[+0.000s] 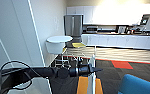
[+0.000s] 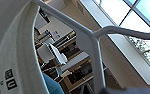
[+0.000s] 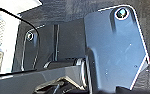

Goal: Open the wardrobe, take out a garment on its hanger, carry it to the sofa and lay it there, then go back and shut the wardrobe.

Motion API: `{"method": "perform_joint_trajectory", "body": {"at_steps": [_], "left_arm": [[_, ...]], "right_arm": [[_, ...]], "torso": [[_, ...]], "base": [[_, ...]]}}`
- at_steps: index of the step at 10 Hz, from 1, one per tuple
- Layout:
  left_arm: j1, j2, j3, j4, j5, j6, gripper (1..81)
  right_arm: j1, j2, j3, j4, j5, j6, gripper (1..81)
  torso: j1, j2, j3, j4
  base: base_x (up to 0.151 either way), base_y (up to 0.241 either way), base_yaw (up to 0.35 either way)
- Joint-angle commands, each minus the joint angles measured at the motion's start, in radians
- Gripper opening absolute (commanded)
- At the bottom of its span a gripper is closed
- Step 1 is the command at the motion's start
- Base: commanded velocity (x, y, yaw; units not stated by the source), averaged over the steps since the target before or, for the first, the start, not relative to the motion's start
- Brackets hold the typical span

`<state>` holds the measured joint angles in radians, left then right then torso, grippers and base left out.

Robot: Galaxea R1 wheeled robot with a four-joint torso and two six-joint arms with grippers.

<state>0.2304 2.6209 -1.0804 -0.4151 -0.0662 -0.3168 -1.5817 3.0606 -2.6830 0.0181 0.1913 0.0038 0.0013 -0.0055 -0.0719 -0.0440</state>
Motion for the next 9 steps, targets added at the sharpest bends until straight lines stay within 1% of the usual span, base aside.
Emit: {"method": "perform_joint_trajectory", "body": {"at_steps": [1,9], "left_arm": [[-0.168,0.013,0.037,0.042,-0.014,0.016,1.0],[-0.168,0.009,0.054,0.044,-0.014,0.016,1.0]], "right_arm": [[0.035,0.003,0.005,0.008,-0.05,0.001,81.1],[0.03,0.003,0.003,0.008,-0.05,0.001,81.1]], "torso": [[0.0,0.0,0.0,0.0],[0.0,0.0,0.0,0.0]], "base": [[0.0,0.0,-0.235],[0.0,0.0,-0.234]]}}
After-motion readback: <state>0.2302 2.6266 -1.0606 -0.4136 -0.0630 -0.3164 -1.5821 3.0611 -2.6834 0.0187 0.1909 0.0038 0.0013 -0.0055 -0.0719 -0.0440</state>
